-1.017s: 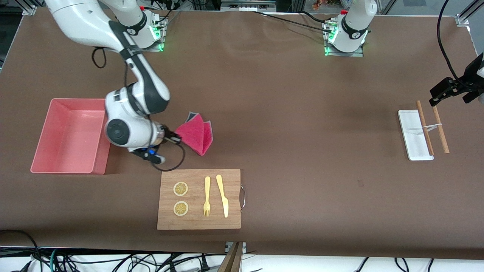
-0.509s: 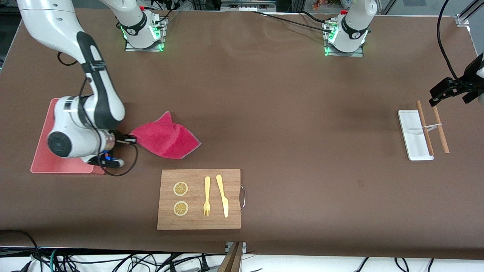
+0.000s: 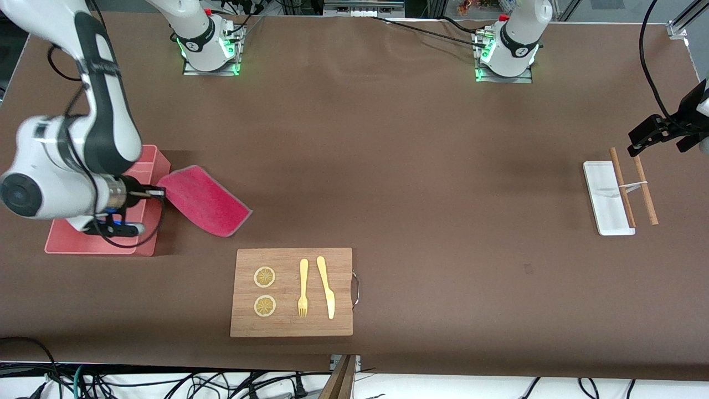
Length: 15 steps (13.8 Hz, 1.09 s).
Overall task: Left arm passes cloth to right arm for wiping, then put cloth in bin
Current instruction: 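Move the cloth over the pink bin with the right gripper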
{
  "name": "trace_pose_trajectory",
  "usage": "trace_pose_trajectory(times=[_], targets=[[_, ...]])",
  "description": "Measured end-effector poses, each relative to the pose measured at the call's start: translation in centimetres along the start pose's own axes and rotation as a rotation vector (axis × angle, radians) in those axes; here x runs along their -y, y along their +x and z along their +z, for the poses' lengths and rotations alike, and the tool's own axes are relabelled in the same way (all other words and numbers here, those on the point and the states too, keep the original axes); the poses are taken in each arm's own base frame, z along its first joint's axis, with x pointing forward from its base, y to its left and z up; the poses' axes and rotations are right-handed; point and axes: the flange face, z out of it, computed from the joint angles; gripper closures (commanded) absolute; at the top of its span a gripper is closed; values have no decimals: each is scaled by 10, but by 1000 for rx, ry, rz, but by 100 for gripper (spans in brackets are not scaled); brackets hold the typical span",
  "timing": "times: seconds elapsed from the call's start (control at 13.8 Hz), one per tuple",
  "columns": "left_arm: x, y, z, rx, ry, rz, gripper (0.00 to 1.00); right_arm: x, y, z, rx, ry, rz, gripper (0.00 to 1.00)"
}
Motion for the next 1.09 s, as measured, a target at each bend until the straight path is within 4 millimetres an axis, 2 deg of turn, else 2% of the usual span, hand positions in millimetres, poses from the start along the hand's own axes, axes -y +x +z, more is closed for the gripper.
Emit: trace_pose_trajectory(times=[0.15,0.29,0.44,0.58,0.73,0.87,0.94,1.09], targets=[[-3,4,2,1,0,5,0,-8,-28,-46,11,-20,-4,100],[-2,6,-4,-1,0,4,0,-19,-53,-83,26,-41,-17,100],[-1,6,-15,0,0,1,0,-39,-72,-110,23,-80,-51,100],[0,8,-24,-11,0,0,0,-70,-83,-126,14,-132,-98,100],[0,9,-23,-5,0,0,0,-112,-88,-128,27,-172,-150,100],[-2,11,-16,9,0,2,0,-154,-84,-119,24,-173,-182,100],[-4,11,-14,19,1,5,0,-170,-80,-107,22,-171,-186,100],[-10,9,-13,42,1,16,0,-184,-63,-71,27,-172,-188,100]])
